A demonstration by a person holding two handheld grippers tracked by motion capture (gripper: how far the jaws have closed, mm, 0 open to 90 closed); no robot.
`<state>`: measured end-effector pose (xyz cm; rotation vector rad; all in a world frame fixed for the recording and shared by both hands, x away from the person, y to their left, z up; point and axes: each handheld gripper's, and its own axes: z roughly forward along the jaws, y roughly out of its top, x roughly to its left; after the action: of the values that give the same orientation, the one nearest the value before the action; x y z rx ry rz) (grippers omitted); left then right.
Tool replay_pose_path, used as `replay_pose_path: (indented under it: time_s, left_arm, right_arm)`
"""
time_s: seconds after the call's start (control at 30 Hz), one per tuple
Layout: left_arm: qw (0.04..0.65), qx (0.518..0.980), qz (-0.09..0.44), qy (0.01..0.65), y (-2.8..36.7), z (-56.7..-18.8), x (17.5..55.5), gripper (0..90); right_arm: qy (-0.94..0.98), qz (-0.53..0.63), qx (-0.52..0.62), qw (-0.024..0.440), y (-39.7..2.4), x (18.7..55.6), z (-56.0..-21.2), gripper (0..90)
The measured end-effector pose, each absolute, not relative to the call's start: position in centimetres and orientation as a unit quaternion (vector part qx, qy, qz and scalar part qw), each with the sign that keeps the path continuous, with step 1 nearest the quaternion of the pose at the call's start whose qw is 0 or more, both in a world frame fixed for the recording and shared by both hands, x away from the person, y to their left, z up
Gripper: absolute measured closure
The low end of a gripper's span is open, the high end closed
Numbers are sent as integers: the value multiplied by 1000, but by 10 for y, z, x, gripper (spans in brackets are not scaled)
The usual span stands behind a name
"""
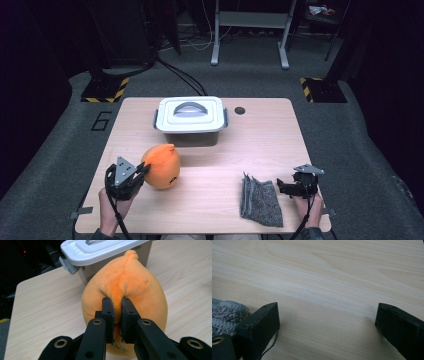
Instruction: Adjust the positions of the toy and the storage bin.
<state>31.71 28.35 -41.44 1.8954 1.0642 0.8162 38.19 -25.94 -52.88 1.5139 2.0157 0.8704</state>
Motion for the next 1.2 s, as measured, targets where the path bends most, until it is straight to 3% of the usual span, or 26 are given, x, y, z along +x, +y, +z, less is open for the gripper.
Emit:
replay_pose_path:
  time_s: [0.73,1.2]
  left_arm:
    - [366,718,312,504,336,-434,333,812]
    - [334,690,336,547,355,-434,355,561]
  right_arm:
    - [732,318,555,234,-258,381,-529,47]
    - [738,314,548,238,-259,381,-529,47]
